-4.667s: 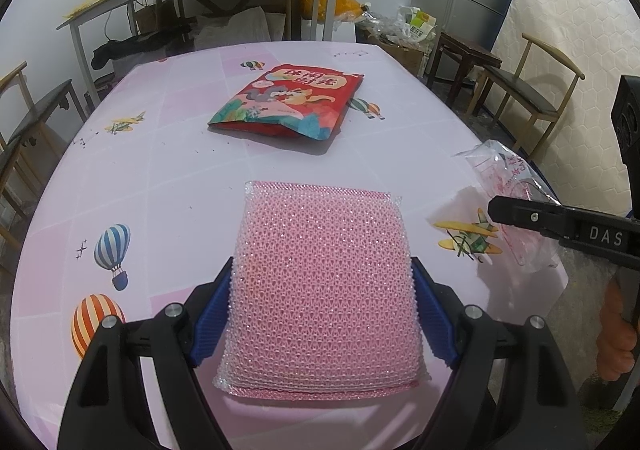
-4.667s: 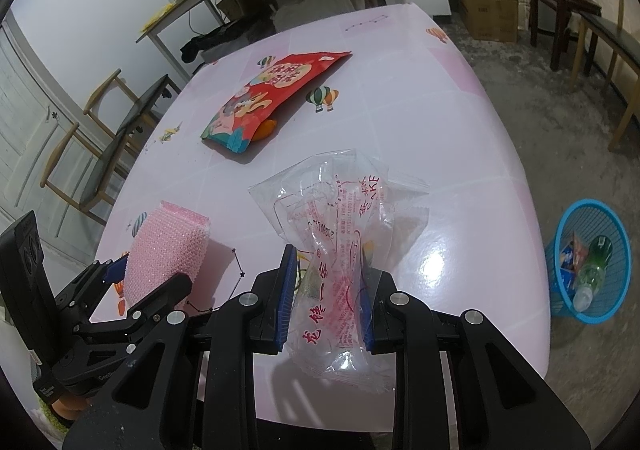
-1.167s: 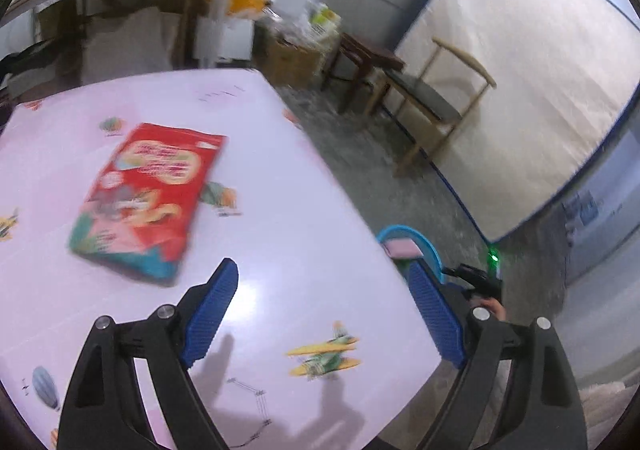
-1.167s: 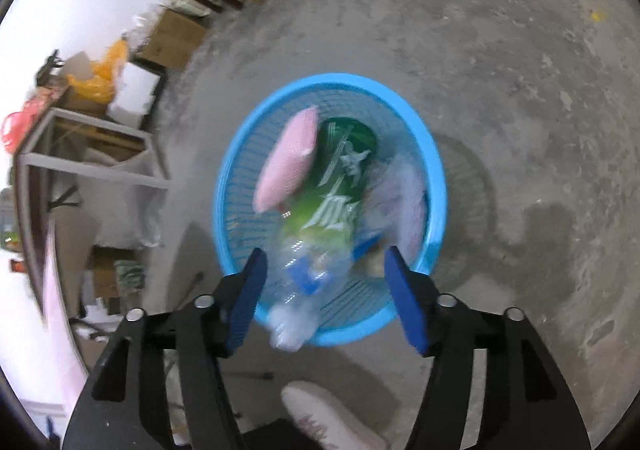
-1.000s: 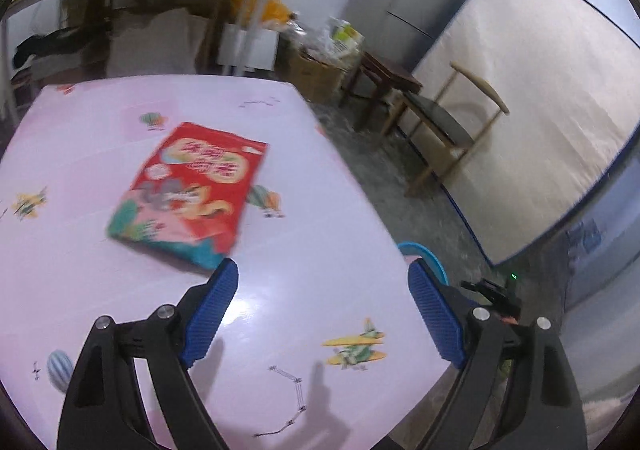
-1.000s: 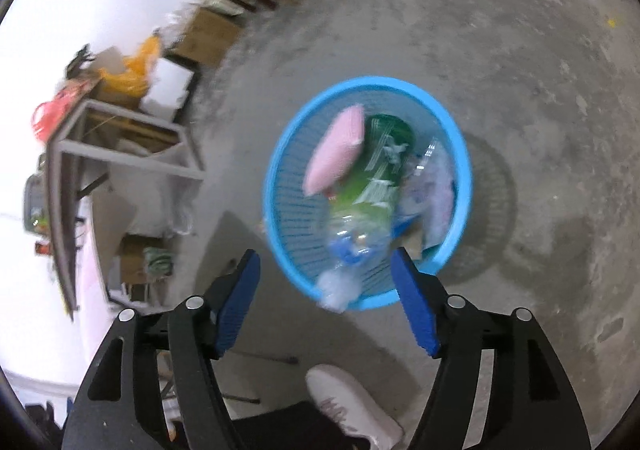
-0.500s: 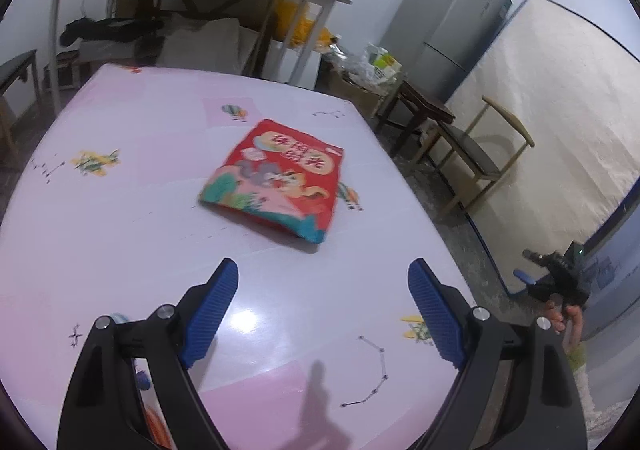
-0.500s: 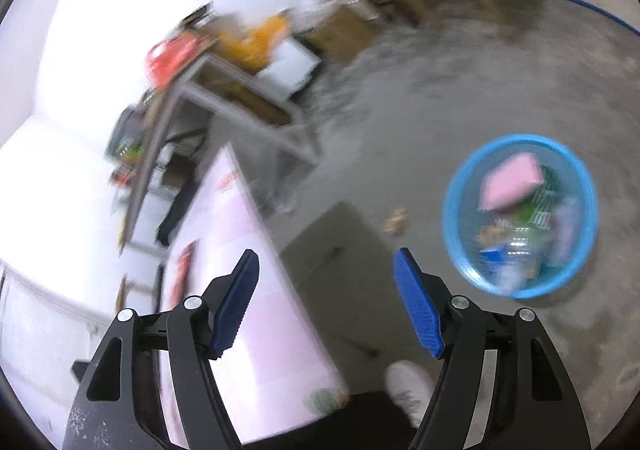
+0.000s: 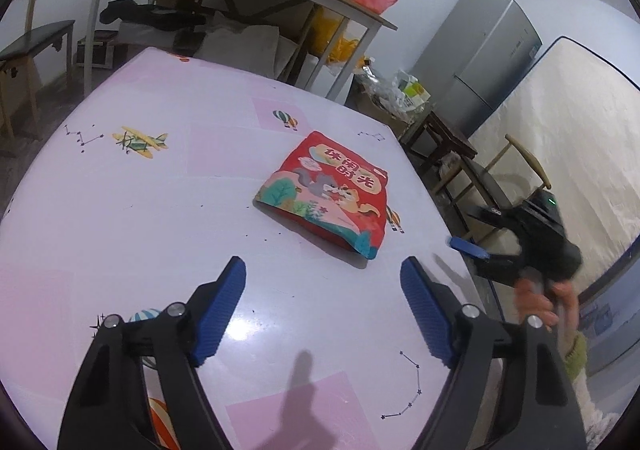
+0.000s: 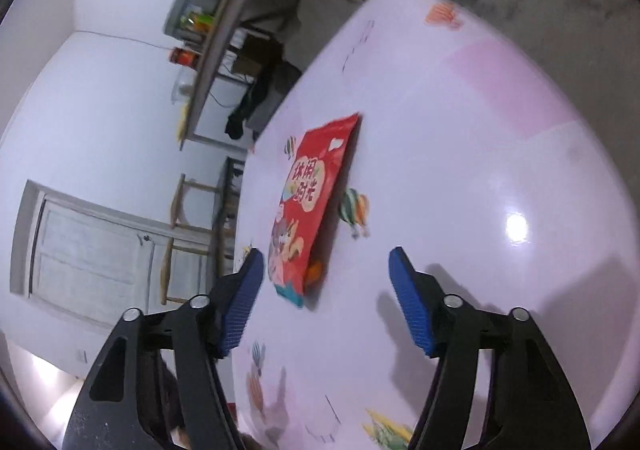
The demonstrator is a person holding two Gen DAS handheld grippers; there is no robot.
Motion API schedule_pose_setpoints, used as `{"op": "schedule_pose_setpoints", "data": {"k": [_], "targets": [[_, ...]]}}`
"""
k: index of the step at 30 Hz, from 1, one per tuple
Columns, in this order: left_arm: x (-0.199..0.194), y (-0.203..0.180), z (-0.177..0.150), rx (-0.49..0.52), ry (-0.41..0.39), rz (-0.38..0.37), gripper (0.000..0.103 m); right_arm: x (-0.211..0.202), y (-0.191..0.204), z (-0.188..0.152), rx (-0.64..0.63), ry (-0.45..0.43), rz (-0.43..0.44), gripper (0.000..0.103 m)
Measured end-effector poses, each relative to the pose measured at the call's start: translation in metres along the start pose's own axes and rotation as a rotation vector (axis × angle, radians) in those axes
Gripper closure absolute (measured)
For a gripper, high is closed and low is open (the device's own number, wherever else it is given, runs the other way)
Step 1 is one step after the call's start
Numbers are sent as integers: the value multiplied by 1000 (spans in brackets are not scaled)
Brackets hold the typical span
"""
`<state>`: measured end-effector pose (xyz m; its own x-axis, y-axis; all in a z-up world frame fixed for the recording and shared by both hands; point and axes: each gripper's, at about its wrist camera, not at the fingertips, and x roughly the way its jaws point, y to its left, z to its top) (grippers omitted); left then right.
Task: Collect trash
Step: 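Grasp the red snack packet's edge with the right gripper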
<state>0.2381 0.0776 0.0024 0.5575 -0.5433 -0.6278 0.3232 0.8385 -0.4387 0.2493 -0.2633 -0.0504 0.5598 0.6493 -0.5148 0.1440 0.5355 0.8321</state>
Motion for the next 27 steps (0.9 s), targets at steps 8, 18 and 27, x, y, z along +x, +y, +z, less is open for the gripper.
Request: {"op": "schedule_pose_setpoints", "data": {"k": [8, 18, 27], "targets": [[0, 13, -6, -62, -15, -12, 44, 55, 21, 7, 15, 44, -67, 53], [-8, 34, -9, -122, -38, -30, 63, 64, 22, 7, 50, 49, -27, 96], [-29, 46, -16, -167, -78, -3, 63, 46, 36, -6, 37, 83, 173, 103]]}}
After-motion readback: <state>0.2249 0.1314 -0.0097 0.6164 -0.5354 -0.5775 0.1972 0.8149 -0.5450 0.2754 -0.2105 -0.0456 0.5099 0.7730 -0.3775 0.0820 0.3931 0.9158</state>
